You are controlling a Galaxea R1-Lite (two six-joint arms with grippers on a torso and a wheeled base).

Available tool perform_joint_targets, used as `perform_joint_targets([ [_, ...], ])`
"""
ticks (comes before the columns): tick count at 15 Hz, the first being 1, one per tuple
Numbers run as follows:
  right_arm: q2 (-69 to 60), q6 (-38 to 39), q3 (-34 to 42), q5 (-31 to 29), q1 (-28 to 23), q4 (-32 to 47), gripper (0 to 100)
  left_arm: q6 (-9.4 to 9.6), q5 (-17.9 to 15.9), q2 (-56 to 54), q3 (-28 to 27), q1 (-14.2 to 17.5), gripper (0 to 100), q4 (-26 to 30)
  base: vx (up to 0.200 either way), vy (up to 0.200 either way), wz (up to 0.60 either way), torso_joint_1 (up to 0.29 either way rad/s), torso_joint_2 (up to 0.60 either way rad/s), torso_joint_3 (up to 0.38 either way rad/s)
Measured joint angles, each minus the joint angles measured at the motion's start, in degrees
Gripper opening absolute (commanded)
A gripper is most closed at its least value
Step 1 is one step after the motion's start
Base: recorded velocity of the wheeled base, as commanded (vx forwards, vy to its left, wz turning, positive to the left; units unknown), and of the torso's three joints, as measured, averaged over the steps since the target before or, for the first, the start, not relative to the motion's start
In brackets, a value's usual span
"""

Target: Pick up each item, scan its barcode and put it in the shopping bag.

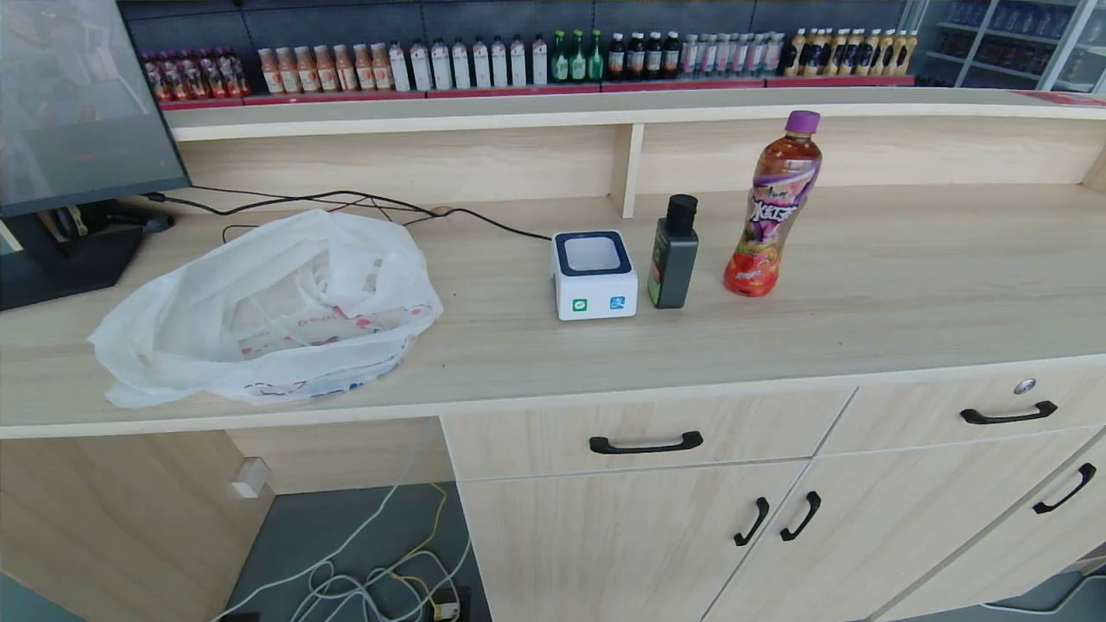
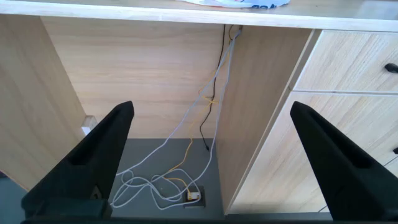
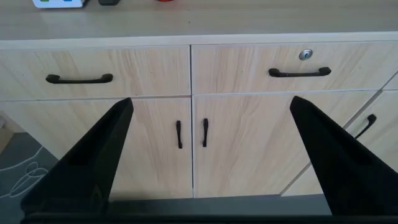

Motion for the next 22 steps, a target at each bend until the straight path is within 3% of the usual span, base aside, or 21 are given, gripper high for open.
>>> perform_joint_targets([
  [3,12.01,-0.13,-4.63,0.4,2.19,-3.82,100,0.0,0.01,0.0,0.0,0.0,100,0.0,0.0,0.0,0.0,0.0,0.0,0.0],
  [6,25.53,-1.44,-7.06,0.55,10.15,-15.04,100,0.0,0.01,0.0,0.0,0.0,100,0.0,0.0,0.0,0.0,0.0,0.0,0.0],
  [10,43.54,-2.86,-8.48,0.4,17.82,-37.08,100,0.0,0.01,0.0,0.0,0.0,100,0.0,0.0,0.0,0.0,0.0,0.0,0.0],
  [14,60.48,-3.23,-12.7,0.11,19.64,-58.19,100,-0.02,0.01,0.0,0.0,0.0,100,0.0,0.0,0.0,0.0,0.0,0.0,0.0],
  [17,72.5,-2.1,-18.82,-3.74,20.55,-75.09,100,0.0,0.01,0.0,0.0,0.0,100,0.0,0.0,0.0,0.0,0.0,0.0,0.0],
  [22,81.75,-1.52,-24.44,-9.52,22.89,-74.11,100,0.0,0.01,0.0,0.0,0.0,100,0.0,0.0,0.0,0.0,0.0,0.0,0.0],
])
